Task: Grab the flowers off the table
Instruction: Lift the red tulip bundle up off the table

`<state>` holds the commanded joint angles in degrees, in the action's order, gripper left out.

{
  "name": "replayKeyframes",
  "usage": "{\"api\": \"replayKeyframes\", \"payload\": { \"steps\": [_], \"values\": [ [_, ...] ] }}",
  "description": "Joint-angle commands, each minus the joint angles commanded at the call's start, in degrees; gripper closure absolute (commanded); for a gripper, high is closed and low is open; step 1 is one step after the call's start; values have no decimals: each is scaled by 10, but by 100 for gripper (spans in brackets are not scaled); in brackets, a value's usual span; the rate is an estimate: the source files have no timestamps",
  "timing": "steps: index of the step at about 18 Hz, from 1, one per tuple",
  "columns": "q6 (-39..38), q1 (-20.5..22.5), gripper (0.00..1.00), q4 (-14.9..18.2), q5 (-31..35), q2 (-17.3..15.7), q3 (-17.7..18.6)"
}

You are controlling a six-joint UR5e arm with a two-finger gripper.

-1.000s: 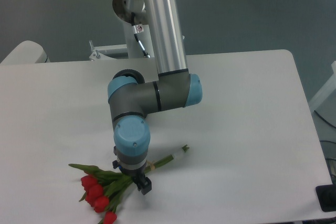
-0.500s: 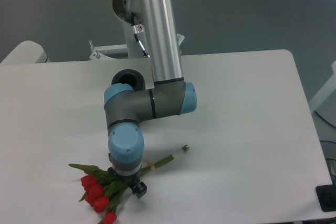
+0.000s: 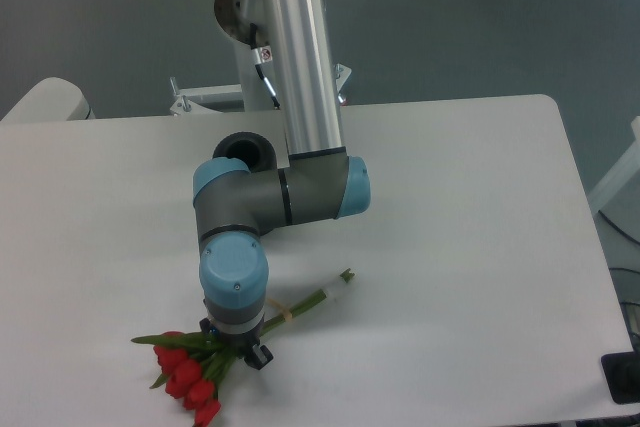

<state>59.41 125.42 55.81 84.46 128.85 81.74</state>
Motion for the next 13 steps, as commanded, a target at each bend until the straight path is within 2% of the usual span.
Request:
{"api": "replayKeyframes", "payload": {
  "steps": [2,7,13],
  "values": [
    [3,6,85,1,3,-12,2],
    [30,53,90,10,2,-50,4],
    [87,99,89,58,10,-67,-11]
  ]
}}
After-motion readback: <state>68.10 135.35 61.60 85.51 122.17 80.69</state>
